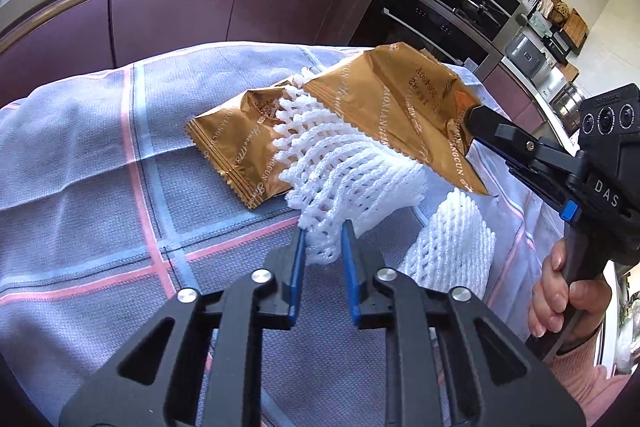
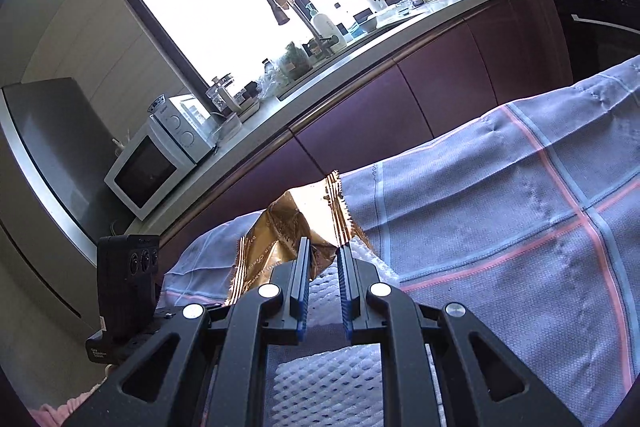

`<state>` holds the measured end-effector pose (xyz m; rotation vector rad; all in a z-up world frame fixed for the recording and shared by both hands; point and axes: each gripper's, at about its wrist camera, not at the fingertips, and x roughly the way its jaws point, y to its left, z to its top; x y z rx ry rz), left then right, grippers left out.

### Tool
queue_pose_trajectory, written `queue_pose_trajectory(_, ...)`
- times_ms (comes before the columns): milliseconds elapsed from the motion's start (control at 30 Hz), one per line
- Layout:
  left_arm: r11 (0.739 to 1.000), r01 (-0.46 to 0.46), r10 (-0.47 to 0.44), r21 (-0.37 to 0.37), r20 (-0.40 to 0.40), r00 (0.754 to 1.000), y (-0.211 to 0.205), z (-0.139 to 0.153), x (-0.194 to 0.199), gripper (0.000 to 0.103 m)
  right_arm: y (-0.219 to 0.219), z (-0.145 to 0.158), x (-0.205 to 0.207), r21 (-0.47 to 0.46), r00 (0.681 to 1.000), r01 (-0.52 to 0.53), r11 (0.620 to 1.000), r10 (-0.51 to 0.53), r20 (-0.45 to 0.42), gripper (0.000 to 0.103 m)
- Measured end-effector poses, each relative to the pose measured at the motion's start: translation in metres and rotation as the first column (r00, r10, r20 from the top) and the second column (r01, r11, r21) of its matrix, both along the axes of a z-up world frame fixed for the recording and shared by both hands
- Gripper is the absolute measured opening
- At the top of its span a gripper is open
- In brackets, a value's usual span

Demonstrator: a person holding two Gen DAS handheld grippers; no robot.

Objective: Collect trash
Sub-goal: 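Grasp the white foam net with the left tool while the right tool grasps a gold wrapper, then carry the foam net and gold wrapper to the teal bin and release both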

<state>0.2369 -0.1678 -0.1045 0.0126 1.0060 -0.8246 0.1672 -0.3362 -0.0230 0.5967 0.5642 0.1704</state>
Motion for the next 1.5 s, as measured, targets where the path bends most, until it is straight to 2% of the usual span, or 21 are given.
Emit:
queue_pose_trajectory(400,0.997,-0.002,0.01,-0.074,0.105,0.994,0.02,0.044,-0.038,0.009,0.003,0.011,-0.014,0.002,0.999,-0.015,1.0,0.015,0.044,0.012)
queue_pose_trajectory(833,0.982,-0.11,0.139,-0.155,0.187,0.973,0.129,0.093,-0.086,0.009,0.051,0.03,-0.015,-0.016,0.986,-0.136,0.991,0.137,0.098,0.012)
queue_pose_trajectory(1100,0.965,-0.192,0.227,-0.178,0.205,0.952,0.19,0.105,-0.115,0.009,0.099,0.037,-0.012,-0.021,0.966,-0.235,0.972,0.236,0.104,0.012)
queue_pose_trajectory(1500,0.935,-0.306,0.339,-0.18,0.193,0.921,0.27,0.098,-0.152,0.009,0.159,0.039,-0.006,-0.02,0.933,-0.348,0.937,0.349,0.088,0.012)
